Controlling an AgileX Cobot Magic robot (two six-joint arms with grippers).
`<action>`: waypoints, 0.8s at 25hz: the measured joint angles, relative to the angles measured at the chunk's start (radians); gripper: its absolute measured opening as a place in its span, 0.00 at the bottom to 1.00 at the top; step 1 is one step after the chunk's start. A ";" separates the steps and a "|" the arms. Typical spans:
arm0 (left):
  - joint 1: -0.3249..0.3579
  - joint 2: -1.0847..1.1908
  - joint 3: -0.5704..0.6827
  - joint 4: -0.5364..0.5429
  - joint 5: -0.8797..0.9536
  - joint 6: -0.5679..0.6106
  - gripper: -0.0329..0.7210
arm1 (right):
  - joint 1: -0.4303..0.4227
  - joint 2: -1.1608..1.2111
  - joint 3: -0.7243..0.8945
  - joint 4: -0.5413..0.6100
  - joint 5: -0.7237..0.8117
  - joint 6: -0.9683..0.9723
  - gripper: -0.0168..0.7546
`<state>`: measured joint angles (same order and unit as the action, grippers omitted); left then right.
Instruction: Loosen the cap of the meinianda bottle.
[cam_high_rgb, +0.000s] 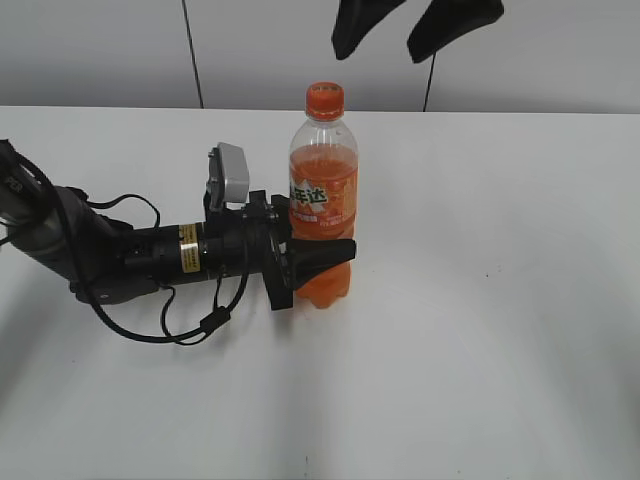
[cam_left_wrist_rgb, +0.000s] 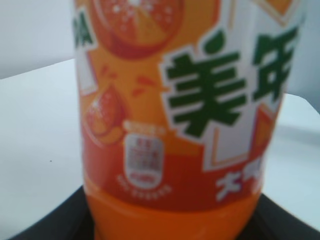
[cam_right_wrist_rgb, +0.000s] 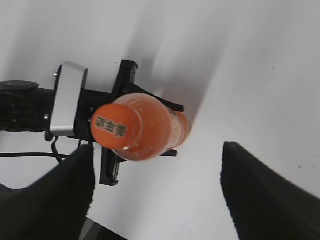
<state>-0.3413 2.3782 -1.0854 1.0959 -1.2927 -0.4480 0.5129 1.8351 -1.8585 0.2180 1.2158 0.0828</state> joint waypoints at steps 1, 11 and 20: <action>0.000 0.000 0.000 0.000 0.000 0.008 0.56 | 0.010 0.012 -0.011 0.001 0.000 0.001 0.78; -0.001 0.002 0.000 0.004 0.000 0.052 0.56 | 0.042 0.060 -0.047 0.009 0.001 0.016 0.78; -0.002 0.002 0.000 0.004 0.001 0.060 0.56 | 0.091 0.060 -0.050 -0.030 0.001 0.018 0.78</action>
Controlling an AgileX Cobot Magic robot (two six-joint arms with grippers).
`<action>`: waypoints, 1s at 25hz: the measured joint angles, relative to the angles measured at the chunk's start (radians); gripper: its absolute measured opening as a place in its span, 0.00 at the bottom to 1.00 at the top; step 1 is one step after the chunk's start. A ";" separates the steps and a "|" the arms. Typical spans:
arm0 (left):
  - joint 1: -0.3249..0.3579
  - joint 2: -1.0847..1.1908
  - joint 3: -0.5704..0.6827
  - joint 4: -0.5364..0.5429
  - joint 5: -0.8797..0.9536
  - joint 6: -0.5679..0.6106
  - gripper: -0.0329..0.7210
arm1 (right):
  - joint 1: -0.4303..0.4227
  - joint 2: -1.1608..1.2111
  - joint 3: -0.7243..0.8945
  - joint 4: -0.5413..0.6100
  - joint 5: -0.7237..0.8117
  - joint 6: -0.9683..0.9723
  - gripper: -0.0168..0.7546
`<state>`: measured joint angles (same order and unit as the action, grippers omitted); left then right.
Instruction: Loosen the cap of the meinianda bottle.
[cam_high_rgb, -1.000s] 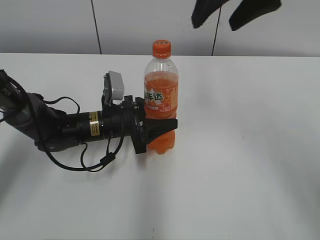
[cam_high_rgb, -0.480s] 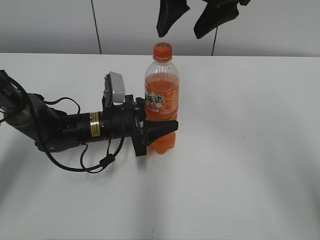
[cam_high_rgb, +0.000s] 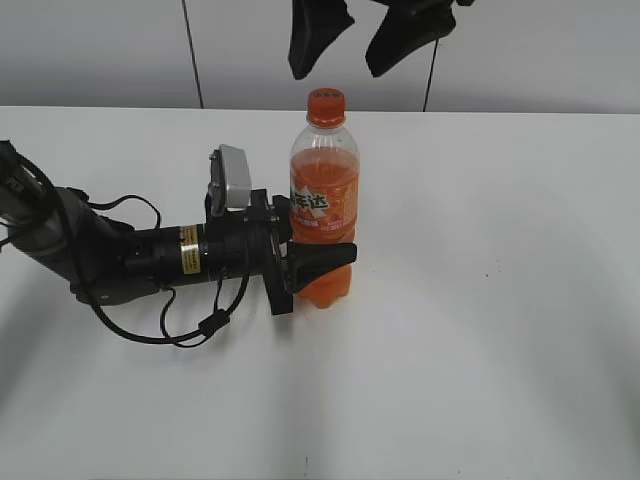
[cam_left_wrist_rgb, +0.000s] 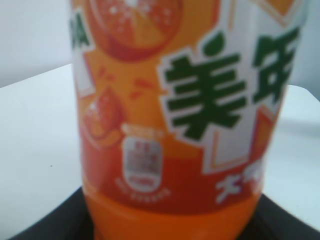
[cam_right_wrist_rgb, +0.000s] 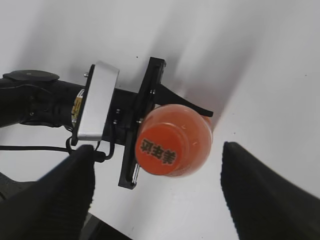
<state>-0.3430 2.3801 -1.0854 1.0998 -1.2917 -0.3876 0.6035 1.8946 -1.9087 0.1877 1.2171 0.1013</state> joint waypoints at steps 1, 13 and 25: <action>0.000 0.000 0.000 0.000 0.000 0.000 0.56 | 0.000 0.000 0.000 -0.007 0.000 0.001 0.78; 0.000 0.000 0.000 0.000 0.000 0.000 0.56 | 0.000 0.063 -0.002 -0.012 0.000 0.003 0.78; 0.000 0.001 0.000 -0.001 0.000 0.000 0.56 | 0.000 0.075 -0.002 -0.012 0.000 -0.009 0.63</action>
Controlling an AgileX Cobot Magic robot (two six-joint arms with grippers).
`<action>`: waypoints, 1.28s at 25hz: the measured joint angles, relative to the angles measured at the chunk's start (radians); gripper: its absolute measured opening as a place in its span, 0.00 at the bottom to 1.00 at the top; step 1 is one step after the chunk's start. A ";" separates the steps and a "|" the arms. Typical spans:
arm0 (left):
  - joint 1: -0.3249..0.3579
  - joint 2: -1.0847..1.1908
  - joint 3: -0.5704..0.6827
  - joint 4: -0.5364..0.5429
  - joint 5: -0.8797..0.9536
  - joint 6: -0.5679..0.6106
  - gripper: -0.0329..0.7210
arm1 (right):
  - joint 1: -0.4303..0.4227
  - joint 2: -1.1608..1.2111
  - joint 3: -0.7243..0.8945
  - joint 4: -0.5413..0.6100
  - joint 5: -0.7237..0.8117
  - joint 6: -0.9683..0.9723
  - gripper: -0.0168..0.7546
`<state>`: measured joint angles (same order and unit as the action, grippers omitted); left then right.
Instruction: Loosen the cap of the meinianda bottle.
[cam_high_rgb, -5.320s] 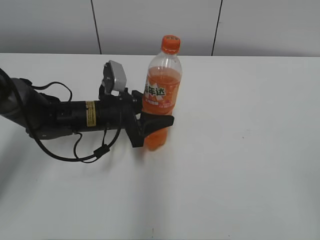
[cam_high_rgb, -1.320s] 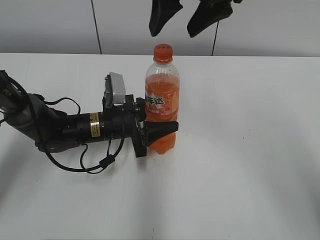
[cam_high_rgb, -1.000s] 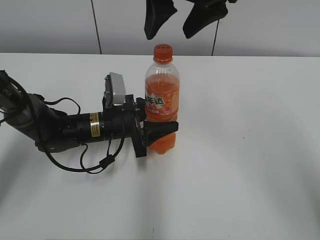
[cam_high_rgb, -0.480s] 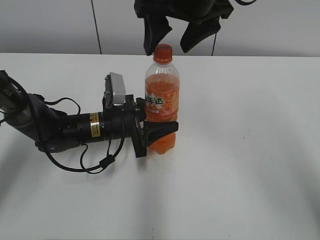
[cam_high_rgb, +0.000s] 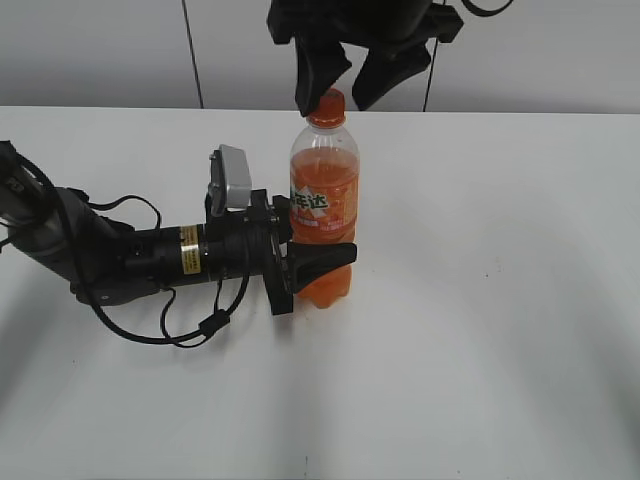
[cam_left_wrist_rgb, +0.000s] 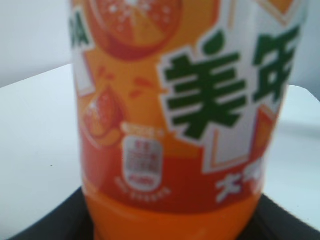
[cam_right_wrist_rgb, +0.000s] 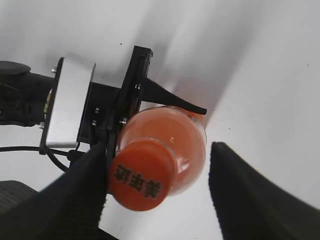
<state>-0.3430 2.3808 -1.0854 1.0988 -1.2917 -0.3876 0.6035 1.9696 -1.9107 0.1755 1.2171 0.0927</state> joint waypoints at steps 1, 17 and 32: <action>0.000 0.000 0.000 -0.001 0.000 0.000 0.56 | 0.000 0.000 0.000 0.000 0.000 -0.004 0.57; -0.003 0.002 0.000 -0.006 0.000 0.003 0.56 | 0.002 0.000 -0.001 0.054 0.000 -0.340 0.38; -0.003 0.002 0.000 -0.003 0.000 0.003 0.56 | 0.001 0.000 -0.002 0.072 0.005 -1.088 0.38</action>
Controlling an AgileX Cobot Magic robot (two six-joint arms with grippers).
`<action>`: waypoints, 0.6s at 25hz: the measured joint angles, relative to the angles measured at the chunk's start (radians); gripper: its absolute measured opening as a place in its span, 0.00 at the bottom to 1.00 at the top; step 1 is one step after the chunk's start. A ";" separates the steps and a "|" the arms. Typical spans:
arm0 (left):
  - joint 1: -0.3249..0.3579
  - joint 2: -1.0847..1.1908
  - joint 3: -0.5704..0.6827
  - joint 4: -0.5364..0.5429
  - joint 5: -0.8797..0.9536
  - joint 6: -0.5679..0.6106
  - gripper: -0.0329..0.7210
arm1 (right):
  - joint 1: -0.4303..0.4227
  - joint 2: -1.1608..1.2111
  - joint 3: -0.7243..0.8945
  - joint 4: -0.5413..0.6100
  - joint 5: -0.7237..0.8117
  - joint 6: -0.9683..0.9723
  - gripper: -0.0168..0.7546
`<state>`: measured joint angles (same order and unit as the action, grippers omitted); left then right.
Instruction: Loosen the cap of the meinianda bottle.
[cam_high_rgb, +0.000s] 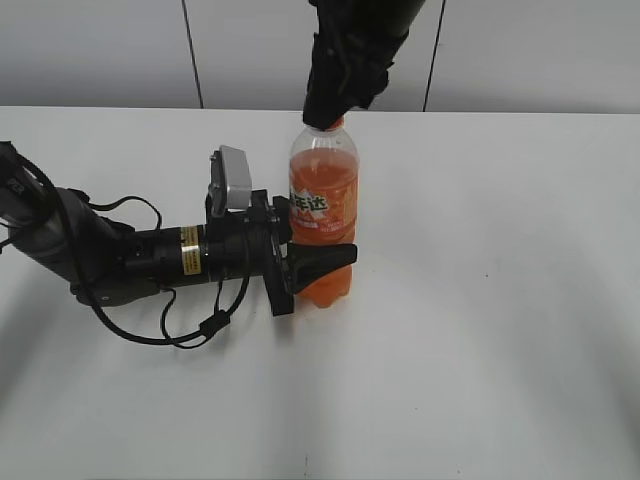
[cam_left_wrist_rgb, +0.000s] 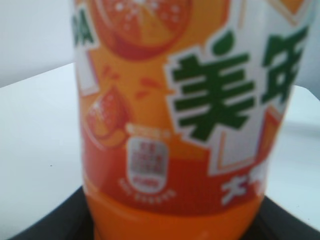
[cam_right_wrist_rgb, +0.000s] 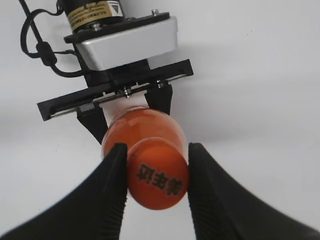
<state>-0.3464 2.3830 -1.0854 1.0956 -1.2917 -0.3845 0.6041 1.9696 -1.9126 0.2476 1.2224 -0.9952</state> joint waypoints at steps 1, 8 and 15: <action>0.000 0.000 0.000 0.000 0.000 0.001 0.56 | 0.000 0.000 -0.001 0.005 0.002 -0.041 0.38; 0.000 0.000 0.000 0.004 0.000 0.001 0.56 | 0.000 0.000 -0.001 0.023 0.011 -0.284 0.38; 0.000 0.000 0.000 0.004 0.000 0.001 0.56 | 0.000 0.000 -0.001 0.027 0.014 -0.384 0.38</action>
<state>-0.3464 2.3830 -1.0854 1.0998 -1.2917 -0.3836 0.6041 1.9696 -1.9137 0.2746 1.2361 -1.3796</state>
